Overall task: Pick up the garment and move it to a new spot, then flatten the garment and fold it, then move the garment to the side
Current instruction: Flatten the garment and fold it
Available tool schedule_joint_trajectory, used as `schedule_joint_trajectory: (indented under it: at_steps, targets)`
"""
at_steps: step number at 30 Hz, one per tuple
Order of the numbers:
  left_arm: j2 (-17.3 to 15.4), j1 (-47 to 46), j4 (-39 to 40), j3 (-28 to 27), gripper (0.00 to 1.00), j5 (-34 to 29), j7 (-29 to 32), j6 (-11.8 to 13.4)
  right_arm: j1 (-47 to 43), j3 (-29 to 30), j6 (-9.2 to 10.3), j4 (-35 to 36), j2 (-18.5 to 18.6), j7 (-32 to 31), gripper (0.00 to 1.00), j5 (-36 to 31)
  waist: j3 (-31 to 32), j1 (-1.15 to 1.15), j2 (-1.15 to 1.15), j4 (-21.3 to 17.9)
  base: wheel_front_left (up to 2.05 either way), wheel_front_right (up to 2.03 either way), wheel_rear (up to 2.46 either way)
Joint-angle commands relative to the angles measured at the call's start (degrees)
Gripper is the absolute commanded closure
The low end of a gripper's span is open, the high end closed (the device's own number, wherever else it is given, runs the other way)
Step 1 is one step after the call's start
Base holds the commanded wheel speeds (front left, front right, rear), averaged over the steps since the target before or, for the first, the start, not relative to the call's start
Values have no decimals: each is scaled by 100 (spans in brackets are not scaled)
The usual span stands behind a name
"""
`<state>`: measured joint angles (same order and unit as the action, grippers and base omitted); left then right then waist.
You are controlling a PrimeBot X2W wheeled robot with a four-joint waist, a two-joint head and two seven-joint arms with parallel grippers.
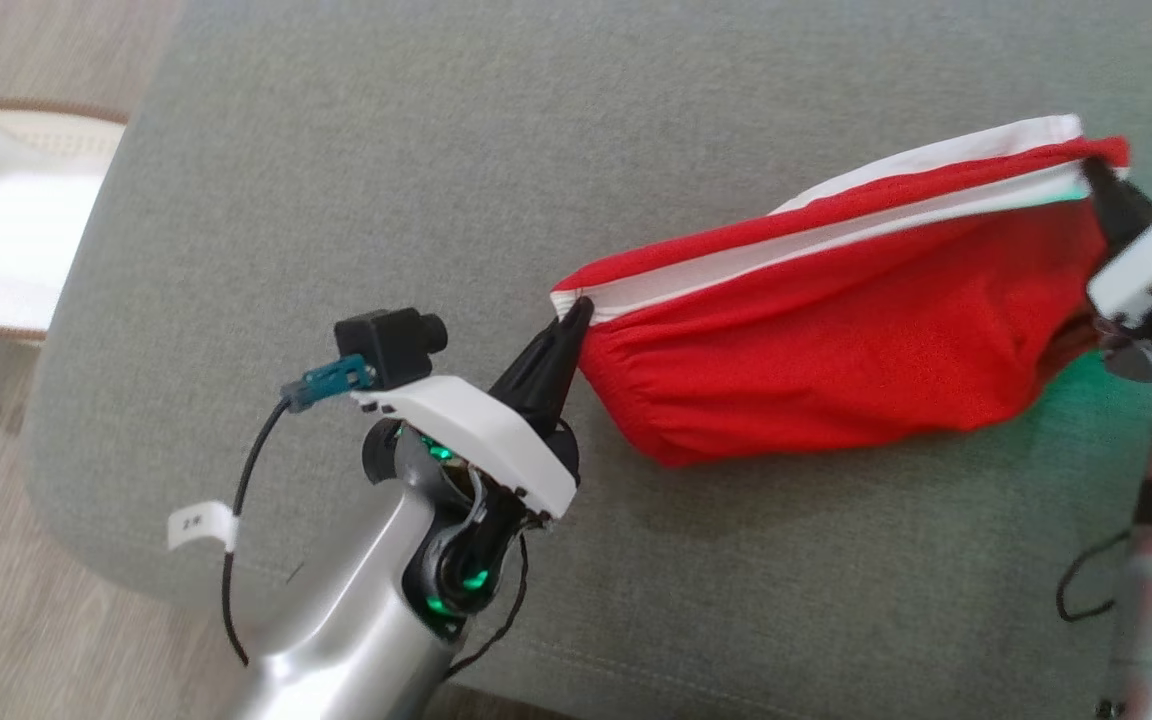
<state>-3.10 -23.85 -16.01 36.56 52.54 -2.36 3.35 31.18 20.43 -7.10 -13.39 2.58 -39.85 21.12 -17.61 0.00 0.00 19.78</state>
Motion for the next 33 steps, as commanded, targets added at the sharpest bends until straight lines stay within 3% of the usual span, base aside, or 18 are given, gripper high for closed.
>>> schedule_joint_trajectory:
  at_steps: [1,8,14,15,16,17,18,19,20,25,29,33]
  targets:
    - [-10,-197,72,-135,100,24,-45,-6,233,-125,-39,105,30,-1,100,-113,-82,0,0,72,0,0,0]
    - [19,-798,-526,293,100,337,-343,-181,932,-78,-39,-608,30,281,100,-785,-282,0,0,118,0,0,0]
    - [21,-1172,-771,795,98,712,-601,-81,1361,-2,-39,-974,30,482,100,-1100,-393,0,0,107,0,0,0]
    - [21,-1222,-840,869,97,745,-616,-41,1399,-44,-39,-1032,30,496,100,-1150,-401,0,0,103,0,0,0]
    - [21,-1267,-907,936,89,770,-625,-2,1431,-76,-39,-1089,30,504,100,-1189,-411,0,0,95,0,0,0]
    - [21,-1315,-961,996,75,793,-644,26,1466,-116,-39,-1125,30,533,81,-1233,-429,0,0,83,0,0,0]
    - [22,-1359,-999,1038,56,825,-679,40,1494,-166,-39,-1150,30,563,16,-1262,-451,0,0,69,0,0,0]
    - [22,-1396,-1045,1069,11,862,-707,62,1508,-219,-39,-1176,30,568,0,-1267,-466,0,0,53,0,0,0]
    - [22,-1437,-1111,1097,0,865,-731,109,1515,-292,-39,-1167,44,610,0,-1275,-479,0,0,34,0,0,0]
    - [-21,-1501,-1337,1126,0,666,-930,364,1335,-896,-39,-906,303,729,0,-1241,-477,0,0,-92,0,0,0]
    - [-336,-1323,-1158,1078,0,57,-1206,855,901,-1719,-39,-311,837,494,0,-1051,-469,0,0,-270,0,0,0]
    - [-513,-835,-454,869,0,-606,-1259,1261,453,-2021,-39,162,1318,93,0,-879,-476,0,0,-343,0,0,0]
